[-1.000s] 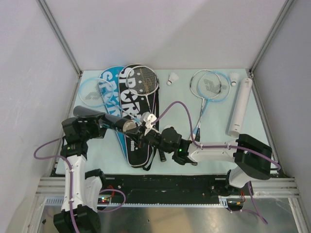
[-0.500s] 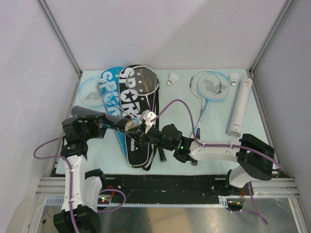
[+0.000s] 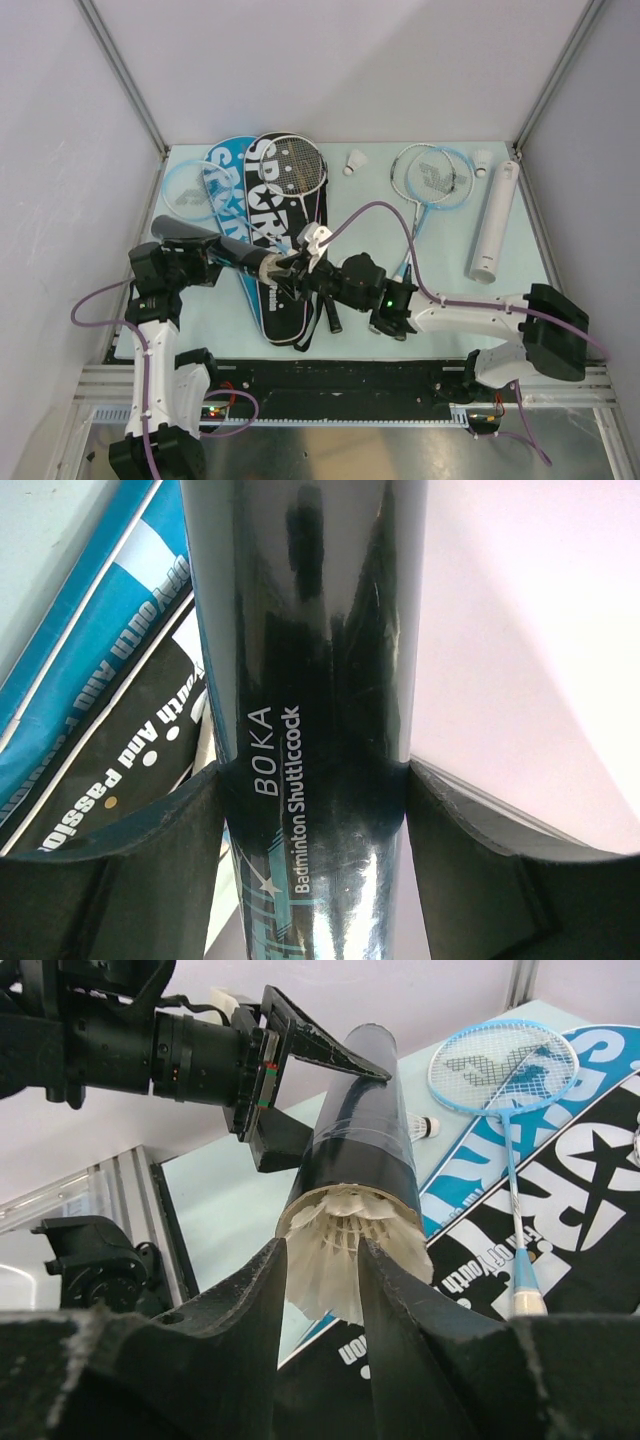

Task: Pack up the badminton gear
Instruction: Place the shuttlecock at the shuttle tube.

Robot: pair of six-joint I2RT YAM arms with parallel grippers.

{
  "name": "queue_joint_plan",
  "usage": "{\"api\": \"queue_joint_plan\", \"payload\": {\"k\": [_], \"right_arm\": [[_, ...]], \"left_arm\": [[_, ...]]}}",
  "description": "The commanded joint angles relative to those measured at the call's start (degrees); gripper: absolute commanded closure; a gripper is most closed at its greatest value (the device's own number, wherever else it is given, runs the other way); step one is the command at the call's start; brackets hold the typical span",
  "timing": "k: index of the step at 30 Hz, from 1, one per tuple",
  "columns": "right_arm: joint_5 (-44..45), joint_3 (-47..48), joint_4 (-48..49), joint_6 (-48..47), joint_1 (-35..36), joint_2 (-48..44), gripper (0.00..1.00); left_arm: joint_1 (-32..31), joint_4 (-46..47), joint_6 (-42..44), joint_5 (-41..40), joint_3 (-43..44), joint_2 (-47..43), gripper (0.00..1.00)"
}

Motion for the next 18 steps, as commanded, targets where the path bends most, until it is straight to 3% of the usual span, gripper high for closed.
{"api": "queue_joint_plan", "payload": {"k": [1, 7, 18], "right_arm": [[1.2, 2.0, -3.9, 2.8, -0.5, -4.6, 0.60], [1.9, 1.1, -7.0, 5.9, -2.1, -7.1, 0.58], [2.0, 0.9, -7.4, 6.4, -4.7, -3.9, 0.54]], "left_arm": [[-0.3, 1.9, 1.2, 1.4, -0.1, -1.3, 0.66], [-0.2, 1.8, 1.1, 1.5, -0.1, -1.5, 0.66], [-0.2, 1.9, 0.7, 2.5, 0.2, -1.8, 0.66]]}}
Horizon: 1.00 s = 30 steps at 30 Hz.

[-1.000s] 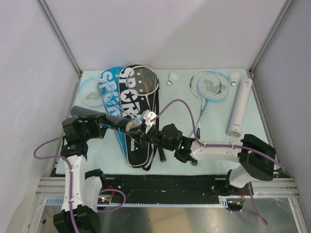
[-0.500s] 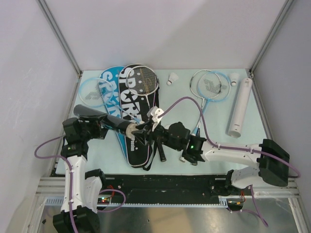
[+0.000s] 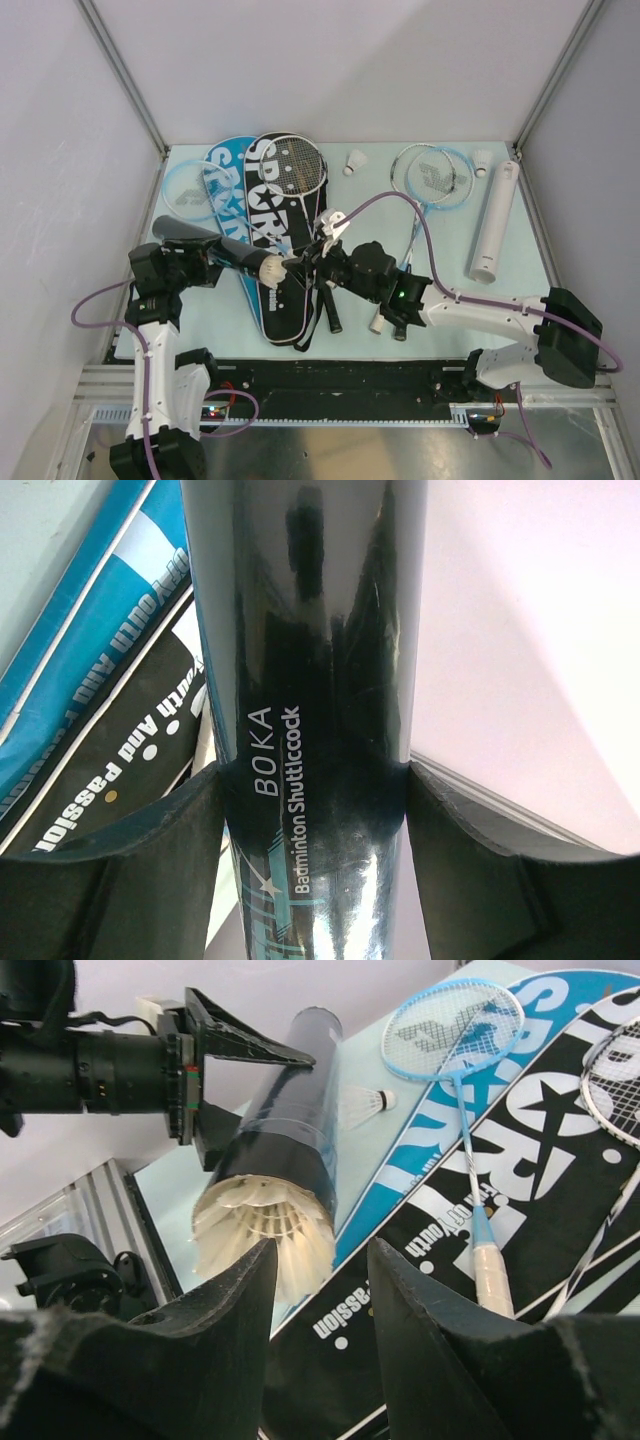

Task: Pack up the badminton gear
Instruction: Place the shuttlecock at the shuttle tube.

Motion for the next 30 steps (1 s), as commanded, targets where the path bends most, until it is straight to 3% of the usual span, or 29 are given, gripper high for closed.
{"api": "queue_joint_plan", "payload": {"k": [1, 7, 9, 11, 13, 30], "right_arm": [[0.4, 0.9, 1.3, 0.7, -0.9, 1.8, 0.54], [0.3, 0.9, 3.1, 1.4, -1.1, 3.8, 0.58], [0.5, 0.9, 3.8, 1.5, -1.1, 4.2, 0.69], [0.5, 1.0, 4.8, 1.6, -1.1, 4.4, 0.88], [0.5, 1.0, 5.8, 1.6, -0.9, 4.5, 0.97], [20.3, 9.3, 4.9, 0.5, 5.4, 14.3, 1.00]], "left_arm": [[-0.2, 2.5, 0.7, 2.0, 0.2, -1.3, 0.66], [-0.2, 2.4, 0.3, 2.3, 0.3, -1.2, 0.66], [-0.2, 2.4, 0.3, 2.3, 0.4, -1.2, 0.66], [-0.3, 2.5, 0.3, 2.3, 0.4, -1.2, 0.66], [-0.2, 2.4, 0.4, 2.2, 0.3, -1.2, 0.66], [-0.8, 2.4, 0.4, 1.5, 0.8, -1.5, 0.67]]}}
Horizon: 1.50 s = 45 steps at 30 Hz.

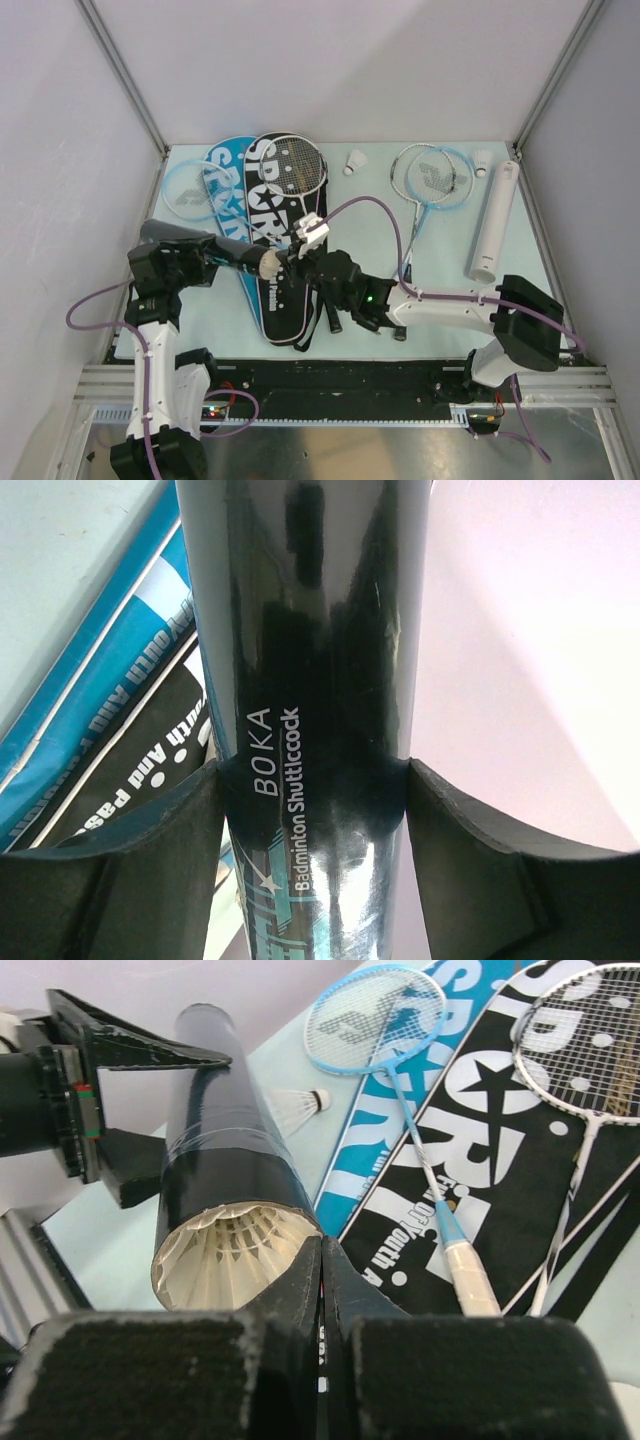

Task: Pack up the badminton gear
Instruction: Place the shuttlecock at the shuttle tube.

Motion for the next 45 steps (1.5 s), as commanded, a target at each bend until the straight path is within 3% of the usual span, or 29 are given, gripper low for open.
{"api": "queue_joint_plan", "payload": {"k": [1, 4, 9, 18, 23, 45], "right_arm": [[6.9, 4.3, 2.4, -0.2, 1.8, 3.5, 1.00], [9.7, 5.1, 3.4, -0.3, 3.3, 5.0, 1.00], [6.1, 5.3, 4.6, -0.9, 4.2, 6.2, 0.98], [7.1, 4.0, -4.8, 3.8, 3.0, 2.2, 0.57], [3.8, 3.4, -7.1, 6.4, 0.0, 2.1, 0.46], [-18.7, 0.9, 13.4, 16.2, -7.3, 11.0, 0.42]], "left_arm": [[-0.9, 2.4, 0.4, 4.9, 0.8, -1.3, 0.67], [-1.0, 2.5, 0.4, 4.2, 0.8, -1.2, 0.67], [-1.1, 2.4, 0.1, 3.0, 1.0, -0.7, 0.67], [-1.0, 2.4, 0.4, 3.2, 0.4, -0.6, 0.67], [-1.1, 2.4, 0.4, 4.1, 0.6, -0.9, 0.67], [-1.7, 2.5, 0.0, 7.7, 1.1, -1.0, 0.68]]}}
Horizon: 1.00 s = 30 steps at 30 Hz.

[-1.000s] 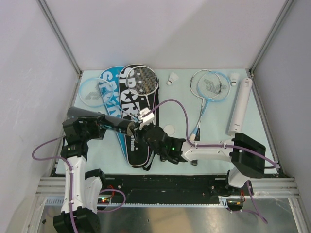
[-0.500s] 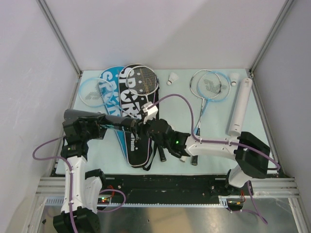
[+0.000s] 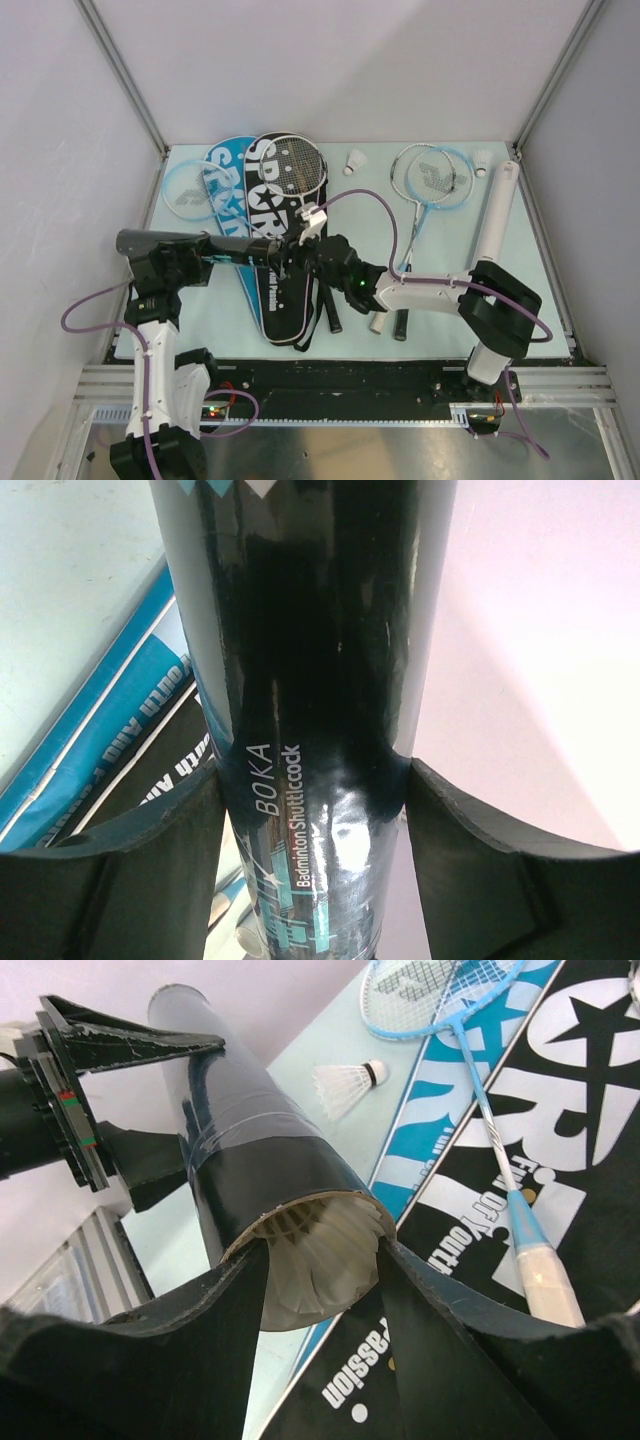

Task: Pack up the badminton gear
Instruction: Place the shuttlecock at the shuttle tube.

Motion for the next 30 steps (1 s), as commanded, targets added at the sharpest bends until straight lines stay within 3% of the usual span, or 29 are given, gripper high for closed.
{"api": "queue_joint_plan", "payload": {"k": [1, 7, 12, 18, 30], "right_arm": [[-6.2, -0.8, 8.7, 5.4, -0.8, 2.4, 0.43], [-7.4, -2.2, 6.7, 6.3, -1.1, -0.6, 0.39], [-4.1, -3.8, -3.3, 6.9, -1.6, -7.5, 0.33], [-4.0, -5.7, -10.8, 8.3, -1.7, -14.3, 0.33], [-1.2, -7.2, -9.3, 7.0, -2.5, -15.0, 0.37]], "left_arm": [[-1.7, 2.1, 0.4, 12.4, 1.1, -1.4, 0.68], [-1.6, 2.1, 0.9, 11.1, -0.1, -1.6, 0.69], [-1.6, 2.1, 1.2, 9.6, -0.3, -1.6, 0.70], [-1.6, 2.1, 1.2, 8.4, -0.1, -1.4, 0.70], [-1.6, 2.1, -0.3, 10.4, 0.4, -2.4, 0.70]]}}
